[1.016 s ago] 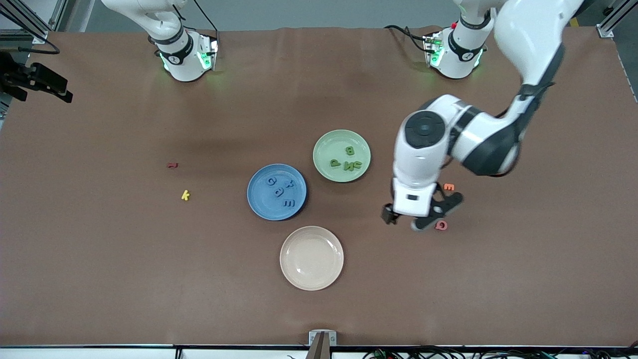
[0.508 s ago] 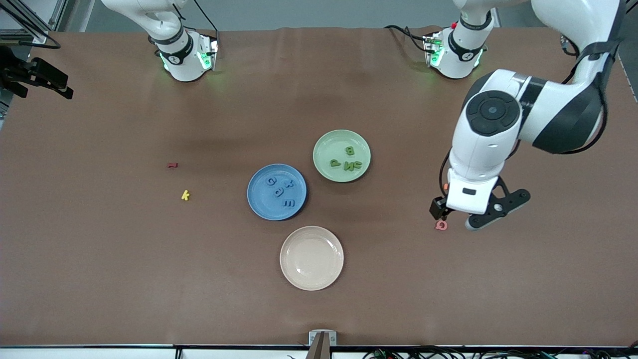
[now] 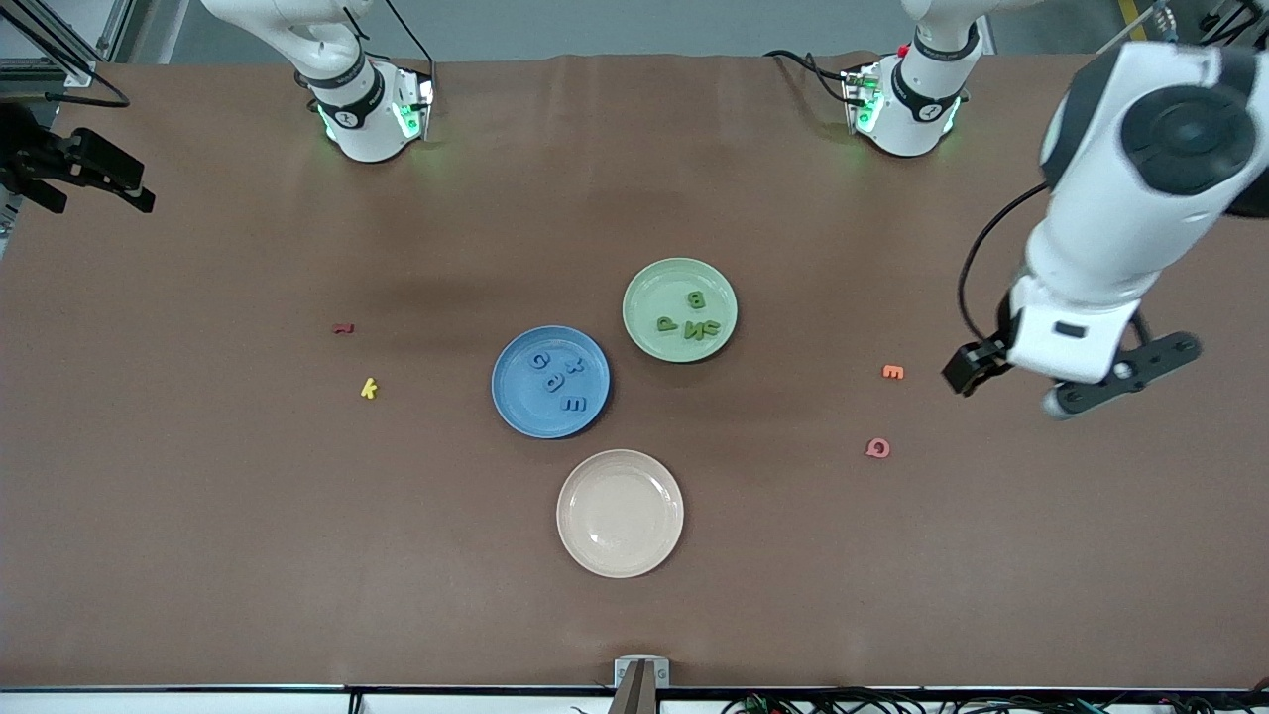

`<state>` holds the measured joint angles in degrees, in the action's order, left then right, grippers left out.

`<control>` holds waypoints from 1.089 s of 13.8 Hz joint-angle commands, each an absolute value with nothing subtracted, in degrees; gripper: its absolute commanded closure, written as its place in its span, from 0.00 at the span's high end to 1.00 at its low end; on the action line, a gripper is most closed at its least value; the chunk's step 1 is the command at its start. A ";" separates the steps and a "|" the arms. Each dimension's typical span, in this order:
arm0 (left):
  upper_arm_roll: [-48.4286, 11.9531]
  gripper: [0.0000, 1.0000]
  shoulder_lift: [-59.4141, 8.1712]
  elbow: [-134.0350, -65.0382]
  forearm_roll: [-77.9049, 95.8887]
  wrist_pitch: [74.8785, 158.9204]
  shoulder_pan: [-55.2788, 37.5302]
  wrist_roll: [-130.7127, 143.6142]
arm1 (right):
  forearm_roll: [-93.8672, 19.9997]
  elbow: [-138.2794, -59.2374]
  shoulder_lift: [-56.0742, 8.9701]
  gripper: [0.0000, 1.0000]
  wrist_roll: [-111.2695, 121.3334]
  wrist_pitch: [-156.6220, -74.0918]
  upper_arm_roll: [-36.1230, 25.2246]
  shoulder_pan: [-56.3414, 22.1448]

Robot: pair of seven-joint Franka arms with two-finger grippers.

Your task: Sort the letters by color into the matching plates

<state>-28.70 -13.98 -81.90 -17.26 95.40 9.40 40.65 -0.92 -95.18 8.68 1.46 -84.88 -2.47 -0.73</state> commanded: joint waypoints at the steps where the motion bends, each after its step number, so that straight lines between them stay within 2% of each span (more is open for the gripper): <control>1: -21.30 1.00 -9.06 -83.06 -12.58 92.47 5.99 32.55 | -1.76 -97.29 10.46 1.00 2.72 -85.78 -2.90 -0.97; 5: -10.39 1.00 -4.93 -83.23 -4.93 88.34 2.38 17.44 | -1.85 -97.29 10.46 1.00 2.55 -85.43 -2.73 -1.58; 7: -8.45 1.00 -2.21 -84.19 -2.74 85.36 2.20 15.47 | -1.76 -97.29 10.46 1.00 2.64 -84.64 -2.81 -1.41; 10: -5.12 1.00 4.37 -91.46 -0.18 84.46 1.06 10.57 | -1.76 -97.29 10.46 1.00 2.55 -84.38 -2.90 -1.23; 12: 0.76 1.00 7.28 -94.47 0.44 84.46 -4.72 10.11 | -1.67 -97.29 10.46 1.00 2.55 -84.11 -2.99 -0.97; 15: 0.45 1.00 8.96 -96.33 0.18 84.55 -5.01 10.02 | -1.15 -97.12 10.46 1.00 2.64 -84.20 -3.08 -0.35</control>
